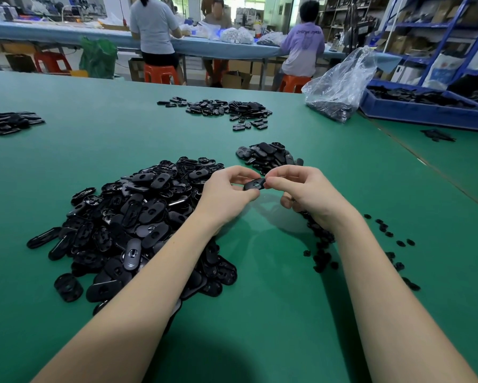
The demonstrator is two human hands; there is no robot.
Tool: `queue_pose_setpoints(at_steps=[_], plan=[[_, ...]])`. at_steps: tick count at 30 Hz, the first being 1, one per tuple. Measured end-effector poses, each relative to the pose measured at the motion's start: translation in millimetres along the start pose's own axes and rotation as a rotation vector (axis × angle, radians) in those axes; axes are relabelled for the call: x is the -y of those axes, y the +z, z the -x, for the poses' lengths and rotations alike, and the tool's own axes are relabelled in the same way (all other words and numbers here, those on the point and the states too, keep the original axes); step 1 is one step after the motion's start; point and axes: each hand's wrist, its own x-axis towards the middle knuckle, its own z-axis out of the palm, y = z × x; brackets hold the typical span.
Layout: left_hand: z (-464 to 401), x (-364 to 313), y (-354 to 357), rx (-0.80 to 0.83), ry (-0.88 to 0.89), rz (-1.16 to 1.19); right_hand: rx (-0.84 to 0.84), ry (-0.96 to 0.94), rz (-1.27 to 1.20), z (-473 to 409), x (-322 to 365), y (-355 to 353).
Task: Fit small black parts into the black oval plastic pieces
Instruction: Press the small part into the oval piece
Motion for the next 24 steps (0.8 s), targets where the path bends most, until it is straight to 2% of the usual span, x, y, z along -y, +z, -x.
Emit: queue_pose_setpoints(at_steps=[10,24], plan=[[-0.4,1.1,-2.9,0.005,0.013,-0.010,-0.025,0.021,0.173,-3.4,2.4,3.5],[-1.8,3.9,-2.5,0.037,0.014,0.037,-0.099,0.139,0.130,-3.5,4.9,7.6]])
